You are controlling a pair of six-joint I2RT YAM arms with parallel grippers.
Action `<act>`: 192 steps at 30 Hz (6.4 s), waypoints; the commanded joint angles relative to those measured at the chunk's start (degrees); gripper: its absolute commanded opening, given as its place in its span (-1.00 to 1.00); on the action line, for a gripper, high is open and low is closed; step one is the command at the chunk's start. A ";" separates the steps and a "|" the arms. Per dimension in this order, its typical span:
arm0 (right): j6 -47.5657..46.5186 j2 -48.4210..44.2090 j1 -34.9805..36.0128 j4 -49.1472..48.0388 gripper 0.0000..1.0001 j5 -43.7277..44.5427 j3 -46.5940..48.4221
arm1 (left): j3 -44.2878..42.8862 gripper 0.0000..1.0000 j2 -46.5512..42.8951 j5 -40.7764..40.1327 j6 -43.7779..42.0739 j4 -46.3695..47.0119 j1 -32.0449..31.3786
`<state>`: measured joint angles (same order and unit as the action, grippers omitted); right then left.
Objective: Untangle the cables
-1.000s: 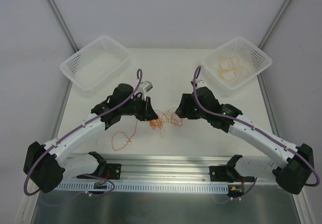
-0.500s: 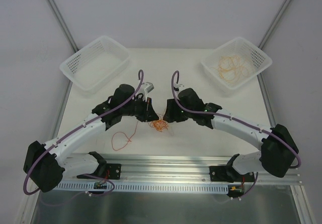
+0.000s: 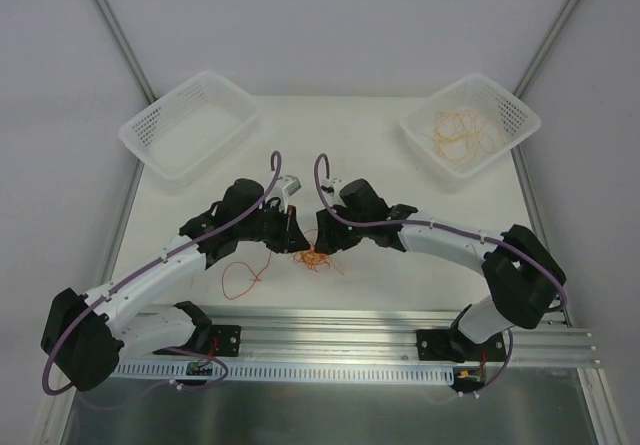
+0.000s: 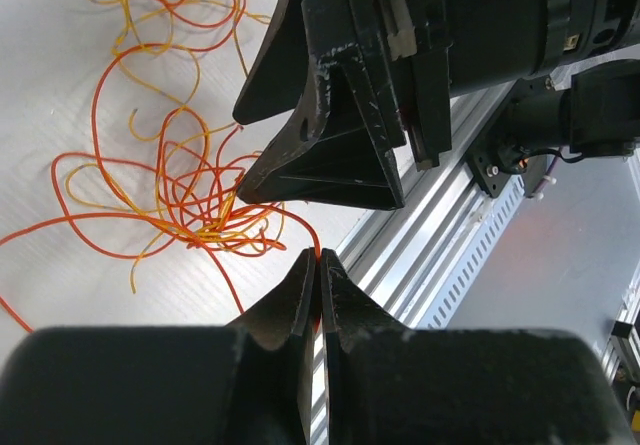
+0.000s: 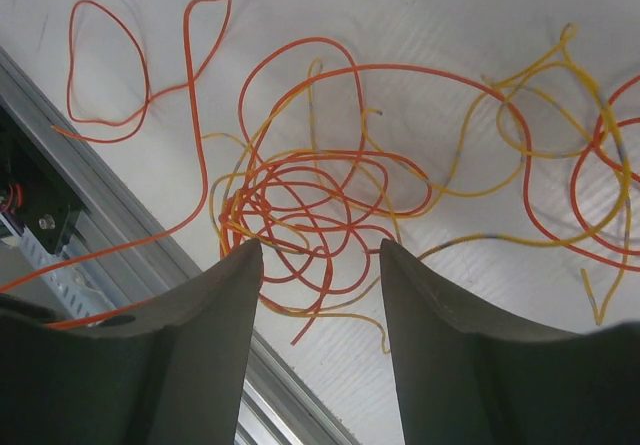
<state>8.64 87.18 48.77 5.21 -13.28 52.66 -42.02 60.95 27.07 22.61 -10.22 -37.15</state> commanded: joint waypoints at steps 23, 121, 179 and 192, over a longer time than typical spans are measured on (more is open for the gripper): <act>-5.22 15.13 5.45 -7.85 -0.51 -8.52 3.85 | 14.59 -1.00 -6.98 -11.69 9.55 -0.50 -0.21; -0.37 -15.78 -19.66 21.74 -0.99 21.47 0.51 | -11.23 -1.00 -12.18 -28.56 -6.44 -25.55 25.62; 1.73 -31.28 -18.19 30.47 0.93 4.84 -4.50 | -86.30 -1.00 31.06 -16.41 -5.11 -15.72 41.54; 1.29 -31.19 -18.10 35.21 0.98 6.86 -4.85 | -82.79 -0.84 53.74 -28.04 -7.68 -10.17 46.54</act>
<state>10.83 57.01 30.30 38.11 -7.77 47.88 -125.97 111.77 2.26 14.33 -22.55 7.46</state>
